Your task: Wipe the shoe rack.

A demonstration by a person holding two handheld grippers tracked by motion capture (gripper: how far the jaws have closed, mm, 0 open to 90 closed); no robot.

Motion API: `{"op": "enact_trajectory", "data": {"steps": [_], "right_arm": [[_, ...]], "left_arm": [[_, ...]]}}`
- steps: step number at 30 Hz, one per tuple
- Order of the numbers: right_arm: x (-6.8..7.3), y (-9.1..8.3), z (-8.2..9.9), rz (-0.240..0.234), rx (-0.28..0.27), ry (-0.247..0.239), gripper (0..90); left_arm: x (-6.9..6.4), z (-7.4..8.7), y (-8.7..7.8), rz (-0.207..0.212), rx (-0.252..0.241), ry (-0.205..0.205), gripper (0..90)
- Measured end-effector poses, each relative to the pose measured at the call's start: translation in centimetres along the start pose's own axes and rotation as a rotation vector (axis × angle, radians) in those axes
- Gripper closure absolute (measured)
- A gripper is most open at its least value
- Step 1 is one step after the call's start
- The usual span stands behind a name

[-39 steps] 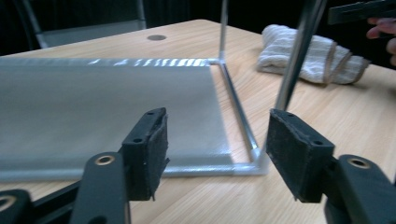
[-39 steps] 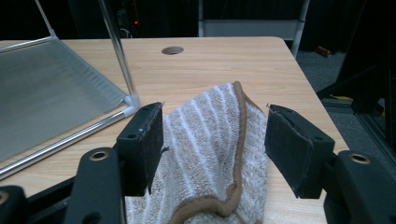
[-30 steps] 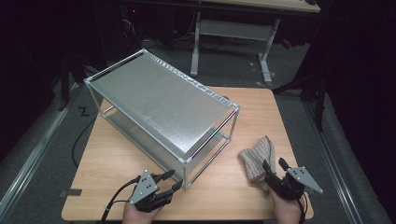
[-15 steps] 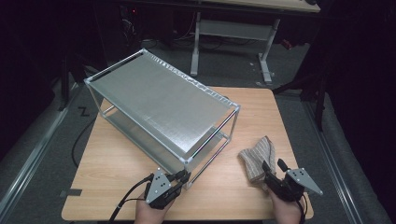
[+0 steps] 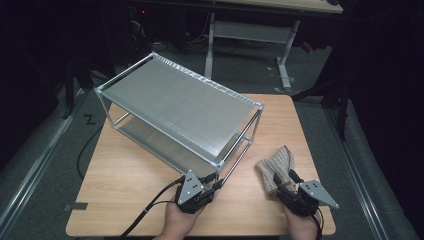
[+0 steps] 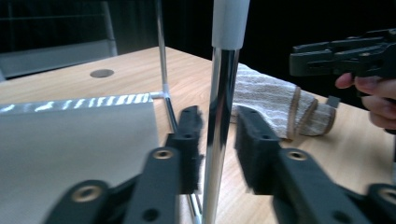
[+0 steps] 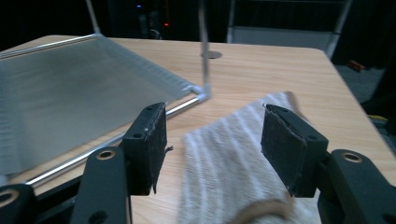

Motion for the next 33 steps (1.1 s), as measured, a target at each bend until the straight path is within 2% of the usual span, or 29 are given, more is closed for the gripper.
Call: {"op": "enact_trajectory", "data": {"steps": [3, 6, 7, 8, 10, 12, 15, 17, 19, 23, 27, 30, 33], "right_arm": [[1.2, 0.4, -0.1, -0.033, 0.009, -0.023, 40.2], [2.6, 1.0, -0.3, -0.069, 0.02, -0.052, 38.5], [2.6, 1.0, -0.3, -0.069, 0.02, -0.052, 38.5], [3.8, 1.4, -0.7, -0.098, 0.022, -0.079, 37.2], [4.5, 1.6, -0.7, -0.11, 0.023, -0.089, 36.4], [5.2, 1.9, -0.7, -0.135, 0.026, -0.105, 35.7], [6.0, 2.6, -0.5, -0.144, 0.046, -0.134, 35.6], [6.3, 3.0, -0.5, -0.15, 0.054, -0.135, 35.6], [6.5, 3.1, -0.6, -0.161, 0.052, -0.135, 35.6], [7.6, 3.4, -0.4, -0.218, 0.079, -0.164, 34.6], [9.2, 3.4, -0.4, -0.282, 0.085, -0.203, 33.4], [10.6, 3.4, -0.1, -0.327, 0.089, -0.261, 33.5], [11.0, 3.6, 0.0, -0.339, 0.09, -0.275, 33.5]], "left_arm": [[0.9, 1.0, -1.9, 0.005, 0.015, -0.007, 59.4], [2.6, 2.4, -4.2, -0.032, 0.036, -0.004, 55.8], [2.6, 2.4, -4.2, -0.032, 0.036, -0.004, 54.6], [3.9, 3.2, -5.6, -0.059, 0.052, -0.013, 53.2], [5.5, 4.0, -7.0, -0.049, 0.084, -0.047, 51.1], [6.9, 4.6, -8.4, -0.085, 0.11, -0.05, 49.0], [8.4, 5.4, -10.3, -0.157, 0.094, -0.058, 47.3], [9.0, 6.0, -11.3, -0.194, 0.077, -0.082, 45.4], [9.5, 6.5, -12.2, -0.213, 0.067, -0.119, 44.1], [10.4, 7.5, -13.0, -0.247, 0.091, -0.142, 43.0], [11.0, 8.0, -13.4, -0.243, 0.088, -0.199, 42.7], [11.0, 7.9, -13.8, -0.253, 0.075, -0.193, 42.7], [11.0, 8.0, -13.9, -0.257, 0.073, -0.196, 42.7]]}}
Point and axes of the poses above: each handheld gripper's, and its own axes: y roughly forward along the jaws, z roughly out of its underside, x roughly to its left, the point moved 1 cm from there along y, roughly forward along the jaws, and after that the axes turned 5 degrees about x, right-handed, at the moved point
